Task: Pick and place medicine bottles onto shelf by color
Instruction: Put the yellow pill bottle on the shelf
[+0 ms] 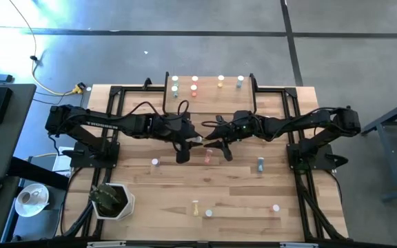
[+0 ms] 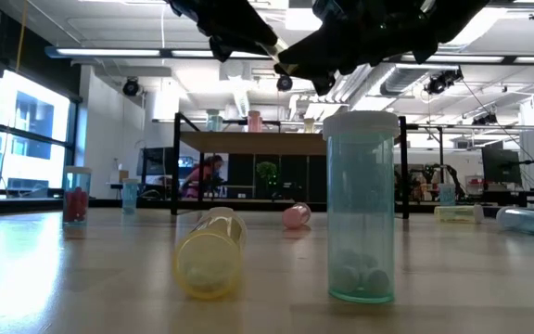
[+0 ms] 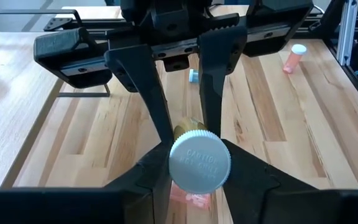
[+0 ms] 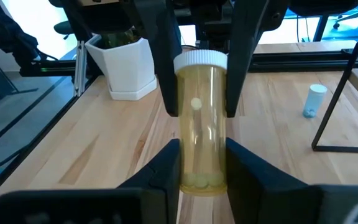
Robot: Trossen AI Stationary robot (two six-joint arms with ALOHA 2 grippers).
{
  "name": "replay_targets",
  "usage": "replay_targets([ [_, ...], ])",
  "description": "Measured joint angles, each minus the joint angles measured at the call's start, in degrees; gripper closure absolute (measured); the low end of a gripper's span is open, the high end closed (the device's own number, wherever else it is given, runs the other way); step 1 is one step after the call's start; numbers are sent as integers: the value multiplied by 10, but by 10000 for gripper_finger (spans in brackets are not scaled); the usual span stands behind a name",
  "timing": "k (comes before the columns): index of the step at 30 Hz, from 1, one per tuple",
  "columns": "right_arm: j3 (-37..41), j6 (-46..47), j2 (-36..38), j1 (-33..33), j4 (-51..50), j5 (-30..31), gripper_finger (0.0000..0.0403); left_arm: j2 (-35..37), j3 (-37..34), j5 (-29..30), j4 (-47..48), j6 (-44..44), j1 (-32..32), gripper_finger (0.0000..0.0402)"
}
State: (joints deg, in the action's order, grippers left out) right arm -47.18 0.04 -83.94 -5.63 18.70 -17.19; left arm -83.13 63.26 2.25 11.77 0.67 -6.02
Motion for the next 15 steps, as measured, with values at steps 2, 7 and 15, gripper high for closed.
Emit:
replay_targets([
  [2,0,0,0,0,0,0,318,0,0,4,-1,0,0,281],
  [7,0,0,1,0,-1,0,319,0,0,19,-4,-5,0,251],
  [15,0,-7,48,0,-23,8,319,5,0,25,-8,-11,0,200],
])
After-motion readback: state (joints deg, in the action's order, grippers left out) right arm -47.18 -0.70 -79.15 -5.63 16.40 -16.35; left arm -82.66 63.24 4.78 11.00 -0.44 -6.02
